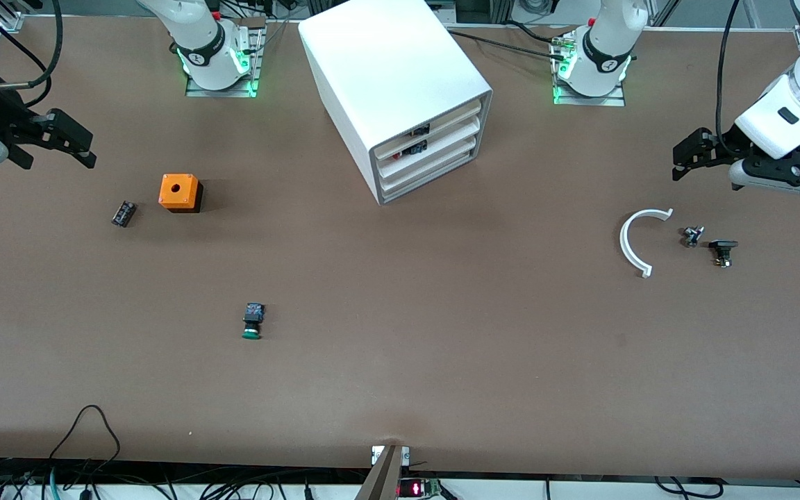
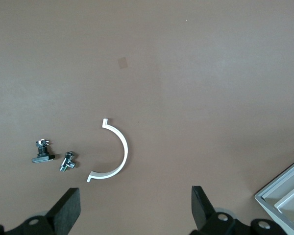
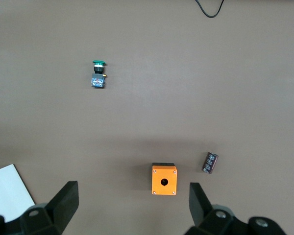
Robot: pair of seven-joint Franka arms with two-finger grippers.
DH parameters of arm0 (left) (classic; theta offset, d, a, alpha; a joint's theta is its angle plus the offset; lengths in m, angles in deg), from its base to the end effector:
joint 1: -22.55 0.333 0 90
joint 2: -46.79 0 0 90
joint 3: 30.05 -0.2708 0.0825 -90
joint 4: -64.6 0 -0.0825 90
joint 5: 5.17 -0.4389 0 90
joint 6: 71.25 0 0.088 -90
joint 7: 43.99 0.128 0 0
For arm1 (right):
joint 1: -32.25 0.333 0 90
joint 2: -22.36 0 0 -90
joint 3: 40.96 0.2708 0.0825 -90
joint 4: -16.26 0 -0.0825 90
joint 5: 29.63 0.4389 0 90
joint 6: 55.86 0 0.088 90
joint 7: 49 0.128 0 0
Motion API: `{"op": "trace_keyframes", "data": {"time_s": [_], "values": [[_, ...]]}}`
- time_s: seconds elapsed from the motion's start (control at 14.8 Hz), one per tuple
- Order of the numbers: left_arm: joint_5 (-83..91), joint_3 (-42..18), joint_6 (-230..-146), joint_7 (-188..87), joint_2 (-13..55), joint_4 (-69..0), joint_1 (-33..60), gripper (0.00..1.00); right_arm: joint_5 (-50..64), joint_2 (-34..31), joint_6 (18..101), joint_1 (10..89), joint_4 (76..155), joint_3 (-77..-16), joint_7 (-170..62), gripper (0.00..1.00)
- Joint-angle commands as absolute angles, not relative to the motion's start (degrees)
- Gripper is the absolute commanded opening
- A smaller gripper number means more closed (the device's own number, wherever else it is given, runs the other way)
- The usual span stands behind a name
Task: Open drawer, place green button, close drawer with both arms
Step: 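Lower the right gripper onto the green button while the left gripper reaches the drawer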
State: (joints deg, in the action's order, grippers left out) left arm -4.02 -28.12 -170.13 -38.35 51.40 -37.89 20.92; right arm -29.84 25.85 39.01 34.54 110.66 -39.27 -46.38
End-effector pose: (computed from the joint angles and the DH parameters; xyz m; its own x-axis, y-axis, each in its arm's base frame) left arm 0.5954 -0.0397 0.5046 0.9875 -0.1567 0.0190 -0.1570 -0.9875 0.0154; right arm 0.6012 0.0418 0.5622 0.9973 0.0239 0.0692 0.0238 -0.9997 0.0023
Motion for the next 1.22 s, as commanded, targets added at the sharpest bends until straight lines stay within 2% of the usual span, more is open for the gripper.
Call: {"op": "trace_keyframes", "data": {"time_s": [0.0, 0.34, 0.54, 0.74, 0.95, 1.15], "values": [[-3.2, -28.2, -168.6, -38.7, 50.7, -36.1, 20.7, 1.0, -25.5, 25.3, 39.1, 33.7, 110.0, -39.2, -46.3, 1.0], [-3.2, -28.2, -168.5, -38.5, 50.6, -36.2, 20.7, 1.0, -25.8, 24.6, 38.3, 33.9, 109.3, -39.3, -45.8, 1.0], [-3.1, -28.2, -167.8, -38.7, 50.7, -36.0, 20.7, 1.0, -24.9, 21.1, 40.1, 34.0, 111.2, -39.3, -45.7, 1.0], [-2.2, -27.9, -160.3, -38.5, 50.2, -33.5, 20.4, 1.0, -24.7, 17.5, 41.0, 34.8, 111.0, -38.8, -45.5, 1.0], [2.7, -26.8, -148.0, -34.9, 49.2, -31.5, 19.8, 1.0, -24.8, 13.8, 46.3, 36.6, 111.0, -38.8, -40.6, 1.0], [9.2, -26.8, -143.0, -33.7, 47.9, -31.5, 19.8, 1.0, -24.5, 10.4, 52.3, 38.5, 111.0, -38.8, -39.9, 1.0]]}}
